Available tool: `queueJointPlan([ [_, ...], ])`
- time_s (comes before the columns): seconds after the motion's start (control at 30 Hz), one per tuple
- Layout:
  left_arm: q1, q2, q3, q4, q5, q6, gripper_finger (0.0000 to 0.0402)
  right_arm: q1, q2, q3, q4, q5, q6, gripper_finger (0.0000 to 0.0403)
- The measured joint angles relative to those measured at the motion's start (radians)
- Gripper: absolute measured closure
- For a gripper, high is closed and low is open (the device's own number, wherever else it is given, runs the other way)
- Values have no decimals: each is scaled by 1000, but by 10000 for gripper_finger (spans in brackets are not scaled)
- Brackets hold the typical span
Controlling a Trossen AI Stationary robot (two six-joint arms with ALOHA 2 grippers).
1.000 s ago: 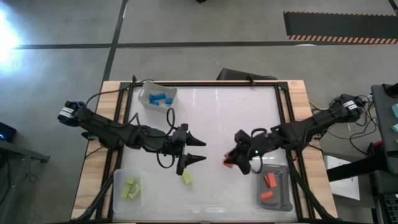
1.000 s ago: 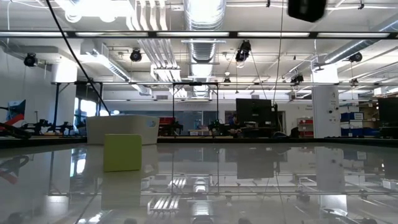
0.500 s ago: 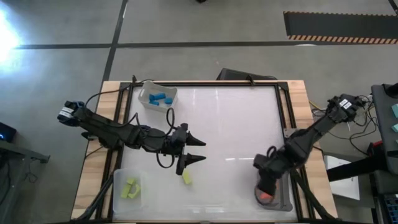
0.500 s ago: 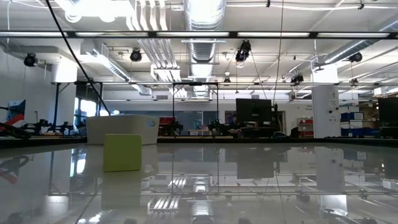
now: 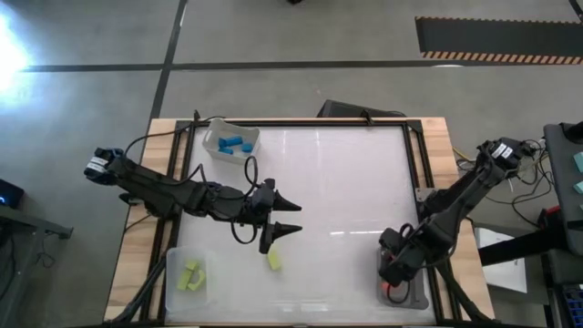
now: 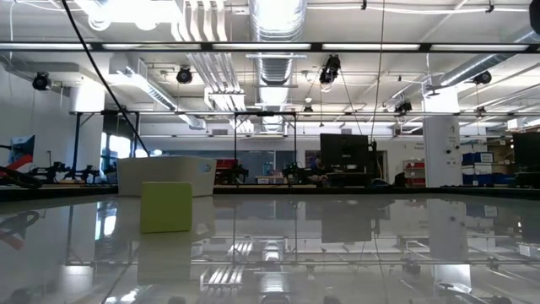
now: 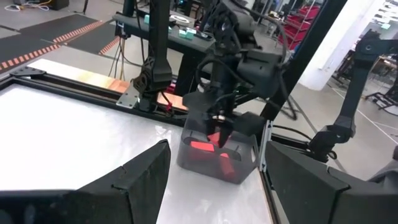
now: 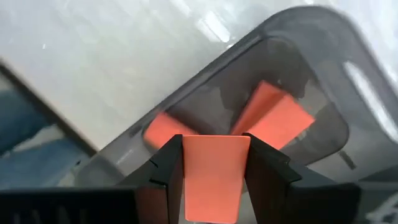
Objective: Sort & place blocks by color
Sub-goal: Put the orange block into the black bin, then put the green block into the transparent bin
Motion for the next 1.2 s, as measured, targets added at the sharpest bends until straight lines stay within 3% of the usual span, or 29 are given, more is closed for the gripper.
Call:
queueJointPlan([
  [0.43, 0, -2, 0, 0, 1, 0, 155, -1, 0, -90, 119, 5, 215, 281],
  [0.67, 0, -2, 0, -1, 2, 0, 155, -1, 0, -91, 120, 5, 235, 192],
  [0.83, 0, -2, 0, -15, 3, -4, 155, -1, 0, -82, 116, 5, 234, 172],
  [1.2, 0, -2, 0, -380, 25, -175, 155, -1, 0, 46, 113, 24, 246, 193],
])
